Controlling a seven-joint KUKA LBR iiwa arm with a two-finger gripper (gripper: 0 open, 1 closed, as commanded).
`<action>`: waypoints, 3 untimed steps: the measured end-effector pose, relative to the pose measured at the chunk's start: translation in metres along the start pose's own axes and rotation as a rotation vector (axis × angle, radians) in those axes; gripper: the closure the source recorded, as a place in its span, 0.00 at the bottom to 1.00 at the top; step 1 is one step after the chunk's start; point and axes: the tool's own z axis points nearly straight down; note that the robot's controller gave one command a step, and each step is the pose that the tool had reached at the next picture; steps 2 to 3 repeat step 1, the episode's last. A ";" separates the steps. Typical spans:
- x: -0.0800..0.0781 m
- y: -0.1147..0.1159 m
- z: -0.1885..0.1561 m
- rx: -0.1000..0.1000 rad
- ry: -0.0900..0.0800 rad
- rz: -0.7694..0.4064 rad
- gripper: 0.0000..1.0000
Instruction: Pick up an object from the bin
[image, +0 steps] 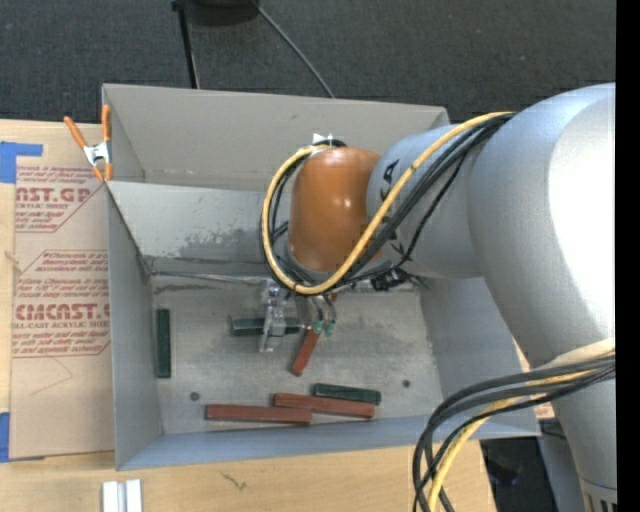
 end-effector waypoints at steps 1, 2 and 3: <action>0.002 0.000 -0.010 0.001 0.006 0.000 1.00; 0.002 0.000 -0.010 0.001 0.006 0.000 1.00; 0.002 0.000 -0.010 0.001 0.006 0.000 1.00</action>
Offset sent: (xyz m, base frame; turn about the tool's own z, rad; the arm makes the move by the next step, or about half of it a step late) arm 0.0001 0.0002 0.0206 0.0000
